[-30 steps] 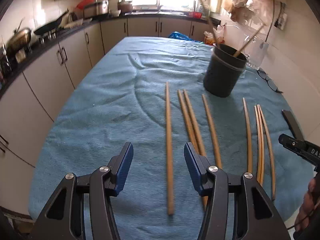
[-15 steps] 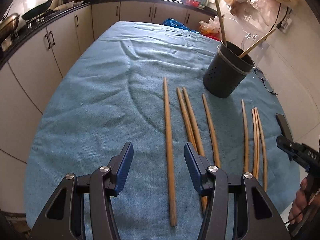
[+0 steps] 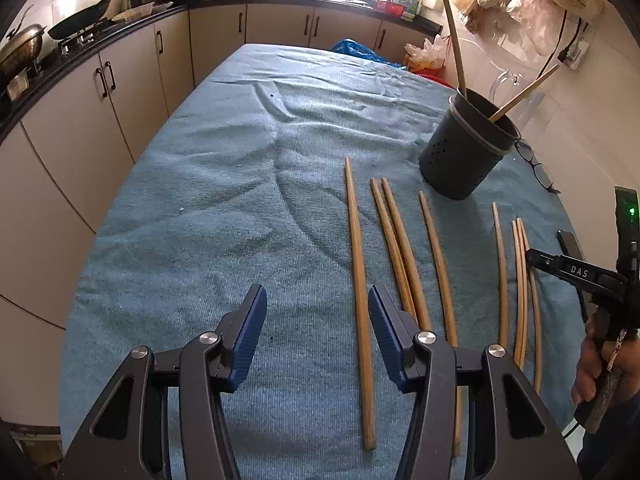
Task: Organize utensils
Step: 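Close the right tool on a chopstick while the left tool grasps another, then carry both upright chopsticks toward the black holder cup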
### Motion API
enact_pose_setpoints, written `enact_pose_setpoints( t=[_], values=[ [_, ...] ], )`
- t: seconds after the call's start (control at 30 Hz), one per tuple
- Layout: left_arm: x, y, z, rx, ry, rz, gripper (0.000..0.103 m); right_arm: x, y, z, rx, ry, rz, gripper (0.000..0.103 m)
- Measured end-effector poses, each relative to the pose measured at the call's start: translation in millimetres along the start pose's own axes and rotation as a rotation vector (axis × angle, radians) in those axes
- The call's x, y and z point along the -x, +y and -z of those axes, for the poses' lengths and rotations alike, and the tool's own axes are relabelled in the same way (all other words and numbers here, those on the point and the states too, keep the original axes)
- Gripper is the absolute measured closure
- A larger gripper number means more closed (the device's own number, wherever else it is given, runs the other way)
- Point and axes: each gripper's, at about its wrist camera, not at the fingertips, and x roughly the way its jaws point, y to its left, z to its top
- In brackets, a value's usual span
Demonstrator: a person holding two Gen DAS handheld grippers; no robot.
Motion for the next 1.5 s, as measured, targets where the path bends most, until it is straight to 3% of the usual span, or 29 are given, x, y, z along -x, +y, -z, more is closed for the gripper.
enact_pose_setpoints(
  t=[0.17,0.47,0.5,0.53,0.57,0.7,0.8,0.93,1.37,1.5],
  values=[
    [-12.4,-4.2,-13.2,-0.016,0.031,0.005,0.052,2.0,-5.9,-0.3,0.001,-0.011,0.019,0.095],
    [-55.4,-25.9,-51.0,-0.062,0.111,-0.031,0.052,26.0,-23.6,8.3,-0.058,-0.058,-0.096,0.095],
    [-59.3,-28.9,-53.2,-0.068,0.119,-0.049,0.054,29.1,-23.8,8.6,-0.056,-0.066,-0.111,0.095],
    [-62.9,-31.5,-55.5,-0.071,0.125,-0.071,0.065,33.1,-23.3,9.0,-0.053,-0.076,-0.12,0.095],
    [-68.0,-35.9,-57.5,-0.084,0.141,-0.073,0.07,36.2,-21.6,10.0,-0.049,-0.081,-0.123,0.095],
    [-76.8,-46.4,-60.3,-0.122,0.135,-0.139,0.075,47.8,-17.3,12.1,-0.045,-0.102,-0.156,0.095],
    [-76.1,-47.8,-59.6,-0.129,0.116,-0.157,0.096,53.4,-14.3,13.2,-0.04,-0.113,-0.173,0.095],
    [-59.2,-35.5,-57.0,-0.07,0.098,-0.061,0.096,63.3,-10.7,15.2,-0.027,-0.133,-0.189,0.095],
    [52.8,-26.9,-53.8,-0.022,-0.148,0.05,0.096,106.2,4.0,19.3,0.008,-0.25,-0.235,0.095],
    [71.9,-28.1,-51.9,-0.022,-0.189,0.07,0.097,116.2,7.8,20.9,0.03,-0.287,-0.239,0.095]
  ],
)
